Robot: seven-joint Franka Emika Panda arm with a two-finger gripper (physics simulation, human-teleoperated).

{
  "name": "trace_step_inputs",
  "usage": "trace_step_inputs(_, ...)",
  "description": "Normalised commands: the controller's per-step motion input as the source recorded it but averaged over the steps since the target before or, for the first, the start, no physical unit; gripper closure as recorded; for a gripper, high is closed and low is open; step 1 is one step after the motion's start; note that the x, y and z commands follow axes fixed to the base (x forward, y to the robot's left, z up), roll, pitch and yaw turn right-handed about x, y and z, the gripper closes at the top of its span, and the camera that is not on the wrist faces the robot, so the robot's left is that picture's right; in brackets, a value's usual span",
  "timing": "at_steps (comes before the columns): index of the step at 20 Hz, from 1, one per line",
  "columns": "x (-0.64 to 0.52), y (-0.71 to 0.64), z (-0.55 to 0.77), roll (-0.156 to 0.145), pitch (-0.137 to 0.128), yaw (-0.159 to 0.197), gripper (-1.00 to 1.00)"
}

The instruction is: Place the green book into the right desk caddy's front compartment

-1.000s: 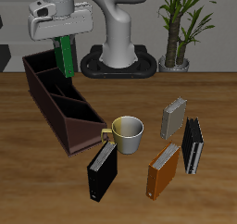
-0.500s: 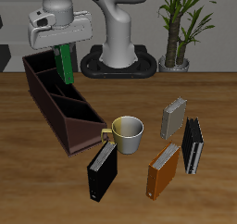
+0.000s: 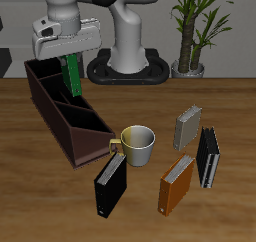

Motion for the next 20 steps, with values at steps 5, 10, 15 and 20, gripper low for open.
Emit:
trace_step_inputs(5, 0.07, 0.02, -0.14, 0.01, 0.026, 0.001, 1.0)
trace_step_inputs(10, 0.04, -0.03, -0.1, -0.004, 0.011, -0.017, 1.0)
trace_step_inputs(15, -0.03, 0.04, -0.23, 0.017, 0.035, -0.013, 1.0)
trace_step_inputs(20, 0.01, 0.03, -0.2, 0.01, 0.029, -0.003, 1.0)
